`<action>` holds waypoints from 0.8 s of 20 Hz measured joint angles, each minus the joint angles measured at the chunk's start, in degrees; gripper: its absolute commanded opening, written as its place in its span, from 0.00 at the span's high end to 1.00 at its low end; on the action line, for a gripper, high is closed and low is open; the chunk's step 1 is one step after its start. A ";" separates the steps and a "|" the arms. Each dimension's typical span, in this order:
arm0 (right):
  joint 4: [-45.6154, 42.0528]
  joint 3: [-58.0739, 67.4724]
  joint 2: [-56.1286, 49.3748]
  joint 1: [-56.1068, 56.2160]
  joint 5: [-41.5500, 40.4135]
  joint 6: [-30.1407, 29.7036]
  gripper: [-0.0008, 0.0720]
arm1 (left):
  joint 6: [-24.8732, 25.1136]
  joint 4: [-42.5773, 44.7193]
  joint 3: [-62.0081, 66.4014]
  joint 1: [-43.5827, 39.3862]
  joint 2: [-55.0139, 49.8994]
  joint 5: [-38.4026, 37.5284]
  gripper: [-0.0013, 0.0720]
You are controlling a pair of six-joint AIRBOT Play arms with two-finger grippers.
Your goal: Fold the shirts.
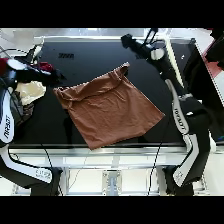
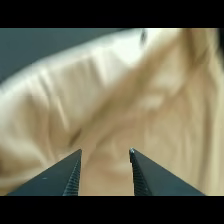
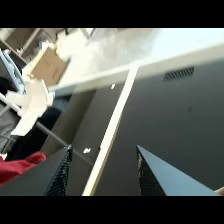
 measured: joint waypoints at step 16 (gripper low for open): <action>-27.61 -10.21 36.02 -24.48 53.37 8.41 0.34 | 22.08 37.57 0.90 -22.77 0.26 -12.46 0.47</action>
